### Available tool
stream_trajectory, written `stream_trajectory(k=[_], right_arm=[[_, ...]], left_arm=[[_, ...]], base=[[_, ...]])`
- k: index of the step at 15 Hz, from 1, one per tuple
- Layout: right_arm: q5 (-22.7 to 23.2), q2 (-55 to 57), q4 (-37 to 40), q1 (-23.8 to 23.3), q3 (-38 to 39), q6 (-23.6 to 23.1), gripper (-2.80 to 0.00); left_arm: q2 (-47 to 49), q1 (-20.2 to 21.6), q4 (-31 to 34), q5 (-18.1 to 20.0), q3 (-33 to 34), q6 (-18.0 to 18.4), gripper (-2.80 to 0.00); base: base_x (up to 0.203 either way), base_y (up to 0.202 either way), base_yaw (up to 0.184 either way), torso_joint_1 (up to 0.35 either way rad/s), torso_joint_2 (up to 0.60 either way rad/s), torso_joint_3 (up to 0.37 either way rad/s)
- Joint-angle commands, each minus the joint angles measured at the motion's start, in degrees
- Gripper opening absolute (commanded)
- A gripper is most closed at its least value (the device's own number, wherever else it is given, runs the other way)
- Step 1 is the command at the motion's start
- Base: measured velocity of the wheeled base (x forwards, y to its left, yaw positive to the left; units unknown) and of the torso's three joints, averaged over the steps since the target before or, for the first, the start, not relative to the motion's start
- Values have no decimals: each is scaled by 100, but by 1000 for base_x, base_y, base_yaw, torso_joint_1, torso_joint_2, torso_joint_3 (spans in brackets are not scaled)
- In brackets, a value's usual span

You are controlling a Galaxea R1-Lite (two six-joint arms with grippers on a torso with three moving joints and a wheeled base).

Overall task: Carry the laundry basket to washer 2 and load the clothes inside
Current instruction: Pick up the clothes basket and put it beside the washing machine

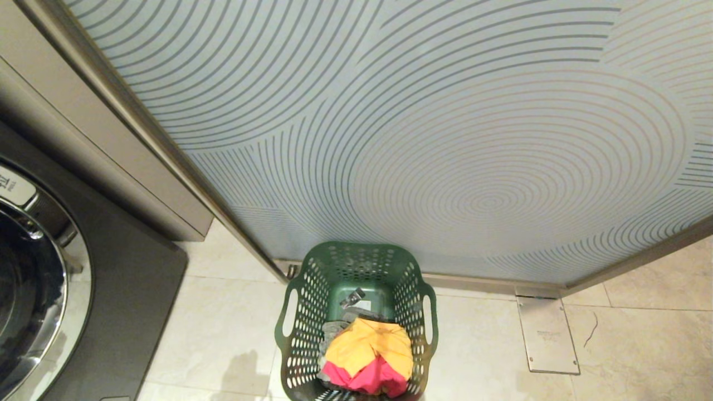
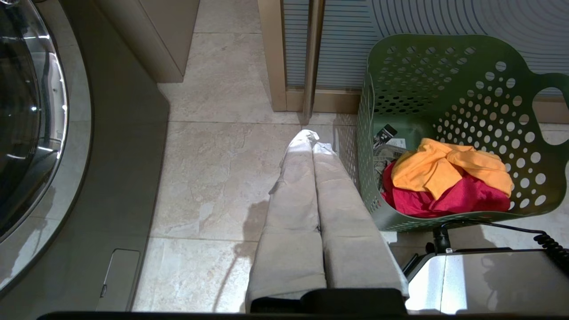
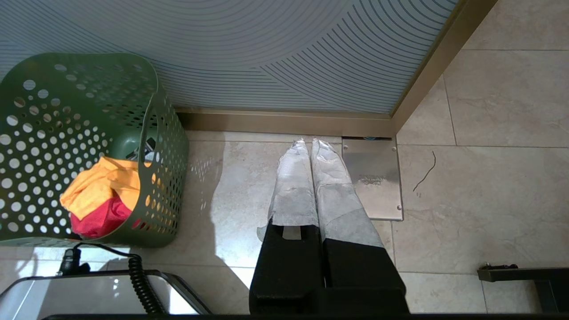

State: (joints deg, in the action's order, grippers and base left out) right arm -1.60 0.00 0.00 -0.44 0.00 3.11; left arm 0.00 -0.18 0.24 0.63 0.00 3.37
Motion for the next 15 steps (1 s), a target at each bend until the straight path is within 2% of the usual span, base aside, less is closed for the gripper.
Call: stream_trajectory(k=[1,5,7,8,9,11,13,15], right_arm=[[18,0,7,0,0,-167,-280],[186,3,41,0,-4,-735,-280],[173,0,82,0,-57,-784,-280],[162,3,217,0,-152,-788,-280],[172,45,420,0,-464,-830,-280],[184,575,921,-12,-1694,-783,-280],[182,1848,1309,-44,-2836,-396,-280],[197,3235,1647,-62,-3510,49,-280]], left_arm=[[0,1,2,7,0,23,-280],[0,-8,-5,1,0,-1,-280],[0,-8,-32,-43,0,-329,-280],[0,-8,-32,-48,-6,-280,-280],[7,-8,9,16,-100,-74,-280],[229,-4,253,239,-832,63,-280],[1010,-5,1124,370,-2069,93,-280],[2155,-9,1873,550,-2722,106,-280]], base=[[0,0,0,0,0,0],[0,0,0,0,0,0],[0,0,0,0,0,0],[0,0,0,0,0,0],[0,0,0,0,0,0],[0,0,0,0,0,0],[0,0,0,0,0,0],[0,0,0,0,0,0]])
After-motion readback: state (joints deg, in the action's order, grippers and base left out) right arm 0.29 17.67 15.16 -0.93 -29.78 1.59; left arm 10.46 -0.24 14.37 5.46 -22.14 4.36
